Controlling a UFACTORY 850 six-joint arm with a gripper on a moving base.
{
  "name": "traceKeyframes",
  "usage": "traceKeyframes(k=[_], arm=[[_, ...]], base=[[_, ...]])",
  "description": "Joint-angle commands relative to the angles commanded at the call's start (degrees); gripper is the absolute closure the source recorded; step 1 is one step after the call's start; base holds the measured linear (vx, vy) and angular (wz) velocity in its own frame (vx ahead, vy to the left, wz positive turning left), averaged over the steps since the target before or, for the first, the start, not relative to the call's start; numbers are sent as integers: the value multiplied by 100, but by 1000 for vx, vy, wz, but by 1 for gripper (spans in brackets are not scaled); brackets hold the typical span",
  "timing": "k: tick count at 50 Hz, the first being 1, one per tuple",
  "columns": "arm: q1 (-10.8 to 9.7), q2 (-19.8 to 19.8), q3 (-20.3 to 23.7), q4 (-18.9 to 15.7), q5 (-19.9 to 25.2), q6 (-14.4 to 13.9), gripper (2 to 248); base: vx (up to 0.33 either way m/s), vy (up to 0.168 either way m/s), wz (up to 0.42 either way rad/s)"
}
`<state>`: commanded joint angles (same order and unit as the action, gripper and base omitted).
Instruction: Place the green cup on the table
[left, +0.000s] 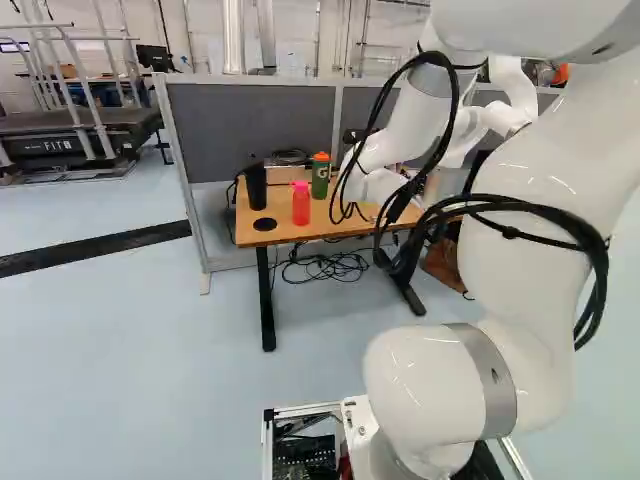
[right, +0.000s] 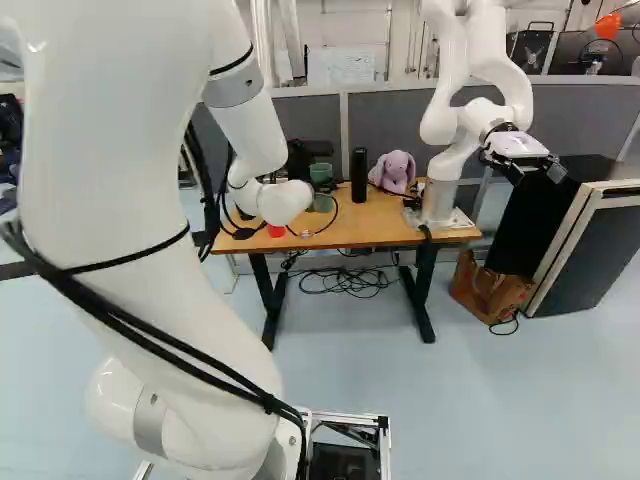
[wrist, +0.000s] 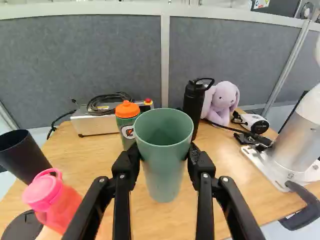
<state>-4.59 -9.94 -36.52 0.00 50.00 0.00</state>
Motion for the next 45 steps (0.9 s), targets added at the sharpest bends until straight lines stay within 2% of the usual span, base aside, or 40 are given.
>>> traceKeyframes(k=[15, 45], arm=[[-69, -487, -342, 0, 75, 0, 132], [-110, -934, -436, 0, 548, 0, 132]], base=[[0, 0, 0], [0, 0, 0]])
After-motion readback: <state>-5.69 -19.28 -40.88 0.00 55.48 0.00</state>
